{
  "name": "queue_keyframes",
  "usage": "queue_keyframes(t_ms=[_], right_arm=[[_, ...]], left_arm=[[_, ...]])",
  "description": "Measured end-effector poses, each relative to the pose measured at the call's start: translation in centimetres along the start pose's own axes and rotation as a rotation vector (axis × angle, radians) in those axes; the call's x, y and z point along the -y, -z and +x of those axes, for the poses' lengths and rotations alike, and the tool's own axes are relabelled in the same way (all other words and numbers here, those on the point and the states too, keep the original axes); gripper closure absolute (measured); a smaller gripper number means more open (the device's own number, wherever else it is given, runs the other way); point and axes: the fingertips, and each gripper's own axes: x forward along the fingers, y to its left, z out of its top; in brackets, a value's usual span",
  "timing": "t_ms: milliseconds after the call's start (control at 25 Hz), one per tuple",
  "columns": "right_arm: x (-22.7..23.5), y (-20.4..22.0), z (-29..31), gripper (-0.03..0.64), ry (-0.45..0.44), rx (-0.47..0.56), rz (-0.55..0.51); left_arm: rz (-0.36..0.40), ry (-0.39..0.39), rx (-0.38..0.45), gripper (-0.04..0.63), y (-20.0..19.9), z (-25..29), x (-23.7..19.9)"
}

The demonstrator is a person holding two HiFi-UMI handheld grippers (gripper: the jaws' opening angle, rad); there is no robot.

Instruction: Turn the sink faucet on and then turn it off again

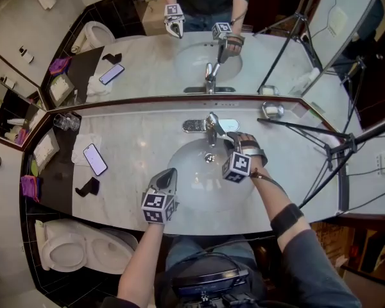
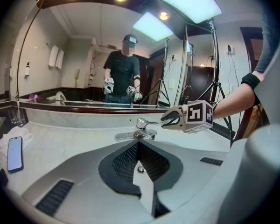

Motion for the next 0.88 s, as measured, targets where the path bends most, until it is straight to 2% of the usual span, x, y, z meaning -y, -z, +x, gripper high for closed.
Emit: queue_keyframes(t_ms=[320,560,720,800,880], right_arm=[[1.4,1.3,-6.9,0.494,0.066,0.048,0.232],[2.5,1.2,-11.9,0.503,0.108,0.09,0.323],[2.4,1.9,-14.6,0.537,0.129,0.098,0.387],[2.4,2.5,-15.7,0.554,0.135,0.109,0.461],[2.6,3.2,-16.9,0.576,0.133,0.132,0.583]], left_arm=[[0.035,0.019,0.043,0.607,-2.0,-1.1,1.8],[0.059,0.034,0.083,0.607,-4.2,-2.4,3.0],[0.086,0.031,0.101,0.607,-5.4,-3.6,3.2],[0.089,0.035,0.111,0.607,-5.9,-3.9,3.3],[0.093,0.04,0.123,0.607,-6.5,-4.3,3.4]])
